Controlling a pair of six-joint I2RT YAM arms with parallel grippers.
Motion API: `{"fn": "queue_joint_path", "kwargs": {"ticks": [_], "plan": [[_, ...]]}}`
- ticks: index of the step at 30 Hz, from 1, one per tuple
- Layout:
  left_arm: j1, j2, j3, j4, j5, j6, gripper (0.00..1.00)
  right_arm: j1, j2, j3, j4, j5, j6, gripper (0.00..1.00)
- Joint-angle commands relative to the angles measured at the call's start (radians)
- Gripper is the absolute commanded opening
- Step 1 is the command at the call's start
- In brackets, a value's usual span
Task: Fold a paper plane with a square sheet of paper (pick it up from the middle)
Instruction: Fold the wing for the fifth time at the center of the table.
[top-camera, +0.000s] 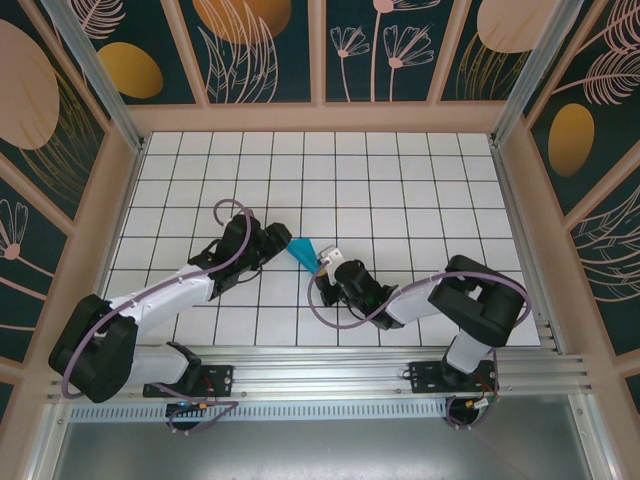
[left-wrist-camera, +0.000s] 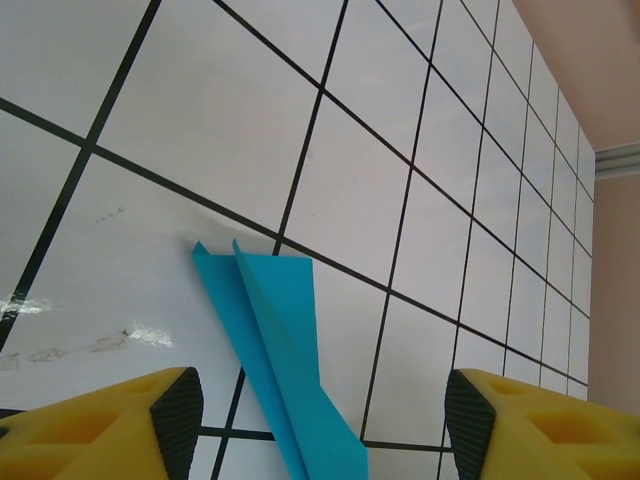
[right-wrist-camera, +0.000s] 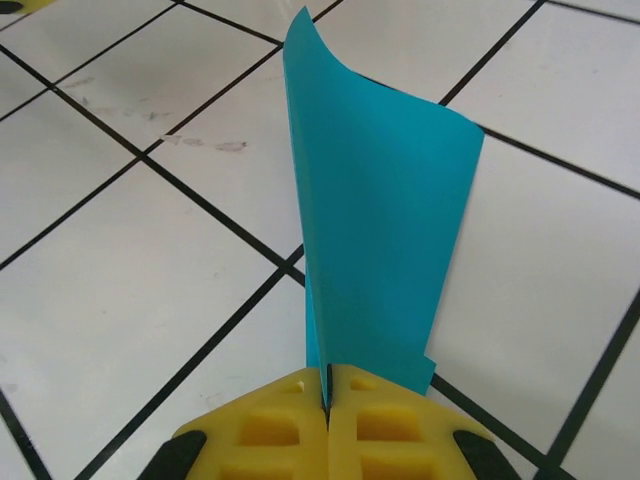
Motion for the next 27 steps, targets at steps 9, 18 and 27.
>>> {"fn": "queue_joint_path", "kwargs": {"ticks": [9,18,27], "plan": [[0.005,0.048,-0.010,0.023,0.053,0.005,0.67,-0.026,0.067,0.024,0.014,-0.152,0.178,0.00],[0.006,0.073,-0.050,0.128,0.159,-0.017,0.64,-0.056,0.102,0.018,0.041,-0.213,0.315,0.01],[0.006,0.079,-0.123,0.285,0.236,-0.043,0.55,-0.092,0.115,-0.004,0.083,-0.296,0.455,0.01]]}}
